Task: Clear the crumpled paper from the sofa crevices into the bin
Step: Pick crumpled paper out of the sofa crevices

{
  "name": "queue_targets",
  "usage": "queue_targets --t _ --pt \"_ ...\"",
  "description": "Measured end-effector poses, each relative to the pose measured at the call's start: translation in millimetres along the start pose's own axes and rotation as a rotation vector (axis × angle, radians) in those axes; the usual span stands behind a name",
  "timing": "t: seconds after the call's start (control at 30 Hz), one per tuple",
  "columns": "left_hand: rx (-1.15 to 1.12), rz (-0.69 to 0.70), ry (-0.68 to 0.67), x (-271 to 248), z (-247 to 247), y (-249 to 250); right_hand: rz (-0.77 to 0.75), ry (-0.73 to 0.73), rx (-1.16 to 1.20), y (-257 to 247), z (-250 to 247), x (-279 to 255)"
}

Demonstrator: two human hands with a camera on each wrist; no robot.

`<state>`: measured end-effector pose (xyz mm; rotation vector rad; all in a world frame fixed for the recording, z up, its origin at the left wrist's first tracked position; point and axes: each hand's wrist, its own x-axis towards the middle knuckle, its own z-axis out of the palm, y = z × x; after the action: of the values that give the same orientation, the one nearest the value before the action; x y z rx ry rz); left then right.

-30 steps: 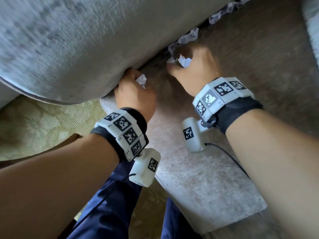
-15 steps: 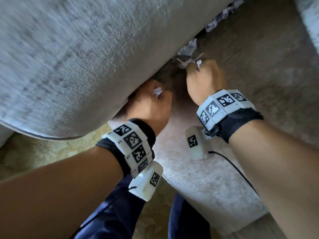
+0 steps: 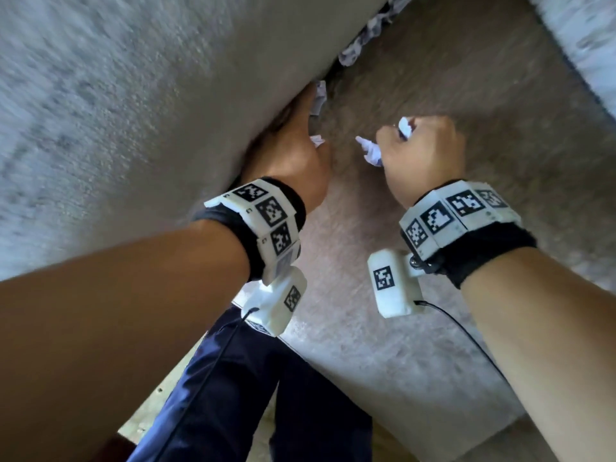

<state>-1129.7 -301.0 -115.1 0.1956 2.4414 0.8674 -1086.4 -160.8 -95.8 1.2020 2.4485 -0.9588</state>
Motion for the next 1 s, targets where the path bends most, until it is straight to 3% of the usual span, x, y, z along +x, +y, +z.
queue_targets --t 0.4,0.7,0.9,1.0 --pt "0.192 -0.168 0.016 29.5 8.8 16.8 -0.029 -0.031 0.034 6.8 -30.1 42.2" --pt "0.191 -0.122 0.038 27.4 6.7 20.5 -0.06 0.027 0.089 -7.8 -25.6 51.9" --pt "0.079 -0.234 0.019 8.9 1.5 37.2 -0.041 -0.003 0.21 -28.0 -15.3 61.3" --pt "0.073 -0.228 0.019 6.5 -5.6 35.5 -0.041 -0.056 0.156 -37.7 -6.1 63.2"
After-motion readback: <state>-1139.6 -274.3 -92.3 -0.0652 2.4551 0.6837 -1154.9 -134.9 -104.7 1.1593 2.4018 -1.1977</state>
